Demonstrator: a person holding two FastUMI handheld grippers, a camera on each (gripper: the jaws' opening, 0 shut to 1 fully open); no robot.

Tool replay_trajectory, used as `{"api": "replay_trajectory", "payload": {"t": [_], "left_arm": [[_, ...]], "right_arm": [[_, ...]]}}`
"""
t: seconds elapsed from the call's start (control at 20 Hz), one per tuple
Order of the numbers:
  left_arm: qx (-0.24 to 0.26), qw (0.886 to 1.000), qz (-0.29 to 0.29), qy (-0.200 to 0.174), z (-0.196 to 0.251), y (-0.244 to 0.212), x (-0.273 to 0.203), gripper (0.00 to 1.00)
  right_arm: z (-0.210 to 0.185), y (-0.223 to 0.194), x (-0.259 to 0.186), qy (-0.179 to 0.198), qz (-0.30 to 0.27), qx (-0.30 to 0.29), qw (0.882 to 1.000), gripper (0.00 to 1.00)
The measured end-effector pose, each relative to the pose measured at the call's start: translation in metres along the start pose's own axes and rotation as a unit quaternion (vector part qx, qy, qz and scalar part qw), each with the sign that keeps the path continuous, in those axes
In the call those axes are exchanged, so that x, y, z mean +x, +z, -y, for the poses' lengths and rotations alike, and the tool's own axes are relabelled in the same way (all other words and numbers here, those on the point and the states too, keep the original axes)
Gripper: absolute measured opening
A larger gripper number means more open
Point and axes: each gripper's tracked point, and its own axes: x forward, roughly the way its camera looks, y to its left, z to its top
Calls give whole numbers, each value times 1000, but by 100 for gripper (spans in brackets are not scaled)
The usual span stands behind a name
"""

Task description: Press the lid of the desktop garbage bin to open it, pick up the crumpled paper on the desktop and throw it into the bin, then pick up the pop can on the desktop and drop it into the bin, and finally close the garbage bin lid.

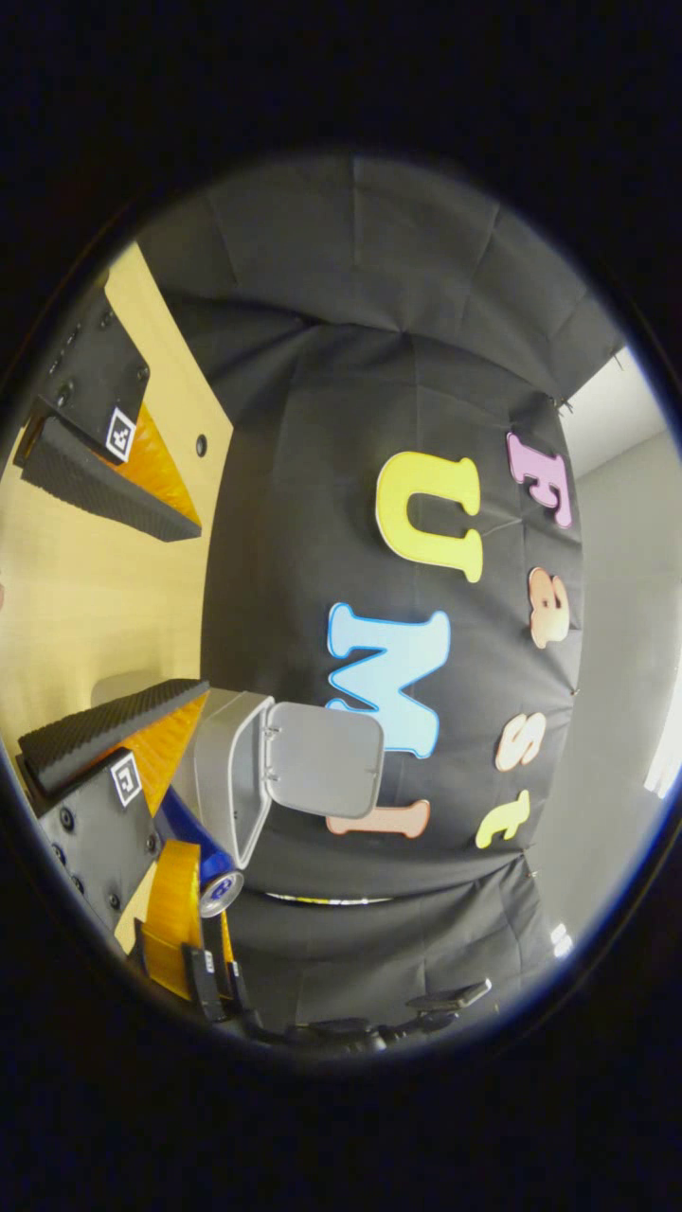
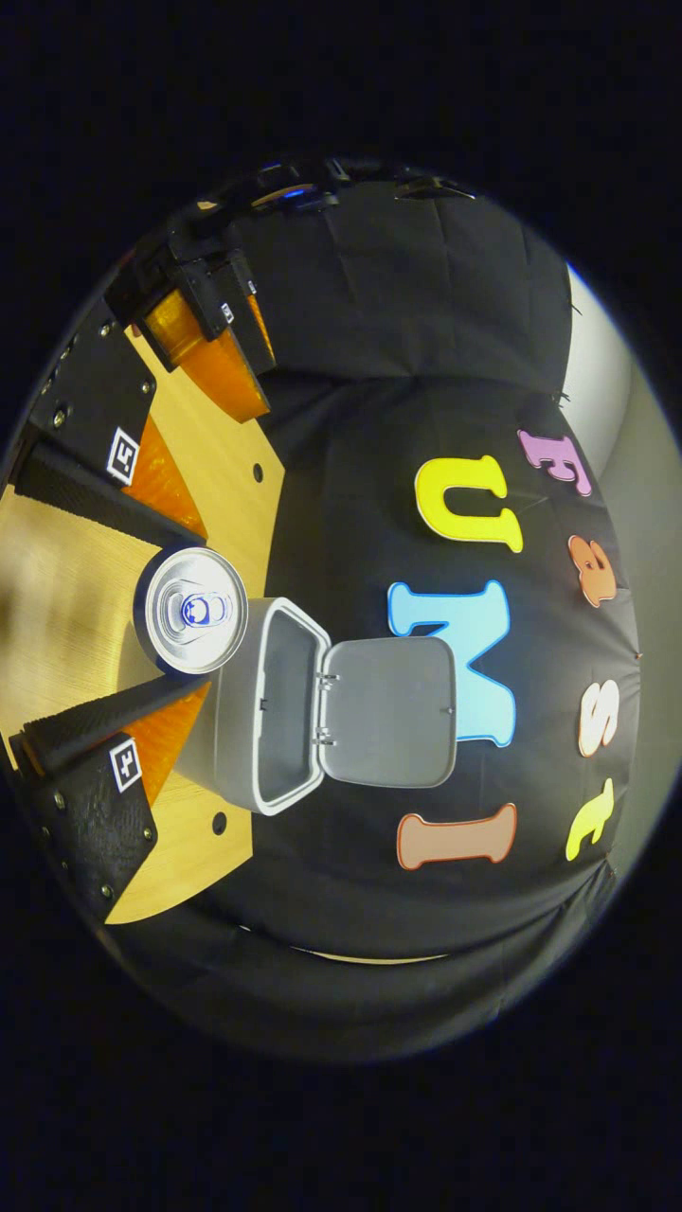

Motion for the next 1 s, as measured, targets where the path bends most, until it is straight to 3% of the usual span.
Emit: {"api": "replay_trajectory", "payload": {"t": [0.65, 1.0], "left_arm": [[4, 1000, 13, 1, -4, 2, 3, 96], [7, 1000, 3, 5, -3, -4, 5, 95]], "right_arm": [[26, 78, 34, -36, 125, -47, 990, 81], [29, 70, 70, -46, 107, -91, 989, 81]]}}
